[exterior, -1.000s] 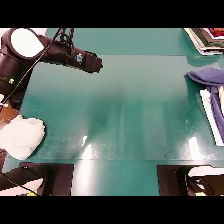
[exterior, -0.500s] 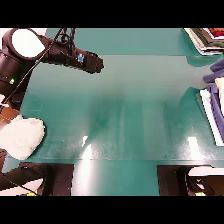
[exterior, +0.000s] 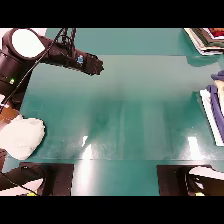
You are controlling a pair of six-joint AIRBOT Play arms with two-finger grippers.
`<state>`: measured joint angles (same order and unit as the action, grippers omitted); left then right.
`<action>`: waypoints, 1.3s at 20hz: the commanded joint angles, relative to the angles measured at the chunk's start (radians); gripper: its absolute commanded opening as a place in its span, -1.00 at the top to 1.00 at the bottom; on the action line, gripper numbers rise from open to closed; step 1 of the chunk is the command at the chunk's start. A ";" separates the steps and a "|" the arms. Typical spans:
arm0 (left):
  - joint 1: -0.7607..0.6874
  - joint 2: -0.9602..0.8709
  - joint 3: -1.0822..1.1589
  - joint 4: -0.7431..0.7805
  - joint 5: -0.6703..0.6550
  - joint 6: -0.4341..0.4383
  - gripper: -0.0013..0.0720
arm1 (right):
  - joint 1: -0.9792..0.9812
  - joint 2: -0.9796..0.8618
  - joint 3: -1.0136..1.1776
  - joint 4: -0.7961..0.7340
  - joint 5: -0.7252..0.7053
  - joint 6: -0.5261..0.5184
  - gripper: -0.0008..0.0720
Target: Fold the shirts.
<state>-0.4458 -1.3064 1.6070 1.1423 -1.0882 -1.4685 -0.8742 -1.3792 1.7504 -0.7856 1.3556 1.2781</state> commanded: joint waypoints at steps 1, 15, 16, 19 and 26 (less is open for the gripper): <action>0.000 0.000 0.000 0.001 -0.006 0.002 0.88 | -0.061 0.088 -0.154 -0.219 0.090 -0.006 0.93; 0.000 0.000 0.000 0.002 -0.021 0.010 0.88 | -0.230 0.290 -0.476 -0.351 0.089 -0.003 -0.66; 0.000 0.000 0.000 0.002 -0.021 0.010 0.88 | -0.190 0.290 -0.476 -0.282 0.076 -0.003 -0.65; 0.000 0.000 0.000 0.002 -0.019 0.010 0.88 | 0.010 0.290 -0.476 -0.119 0.060 -0.003 -0.65; 0.000 0.000 0.000 0.000 0.034 0.009 0.88 | 0.647 0.289 -0.476 -0.080 -0.041 -0.004 -0.57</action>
<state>-0.4458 -1.3067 1.6070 1.1431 -1.0935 -1.4590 -0.4564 -1.0908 1.2751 -0.8936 1.3746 1.2739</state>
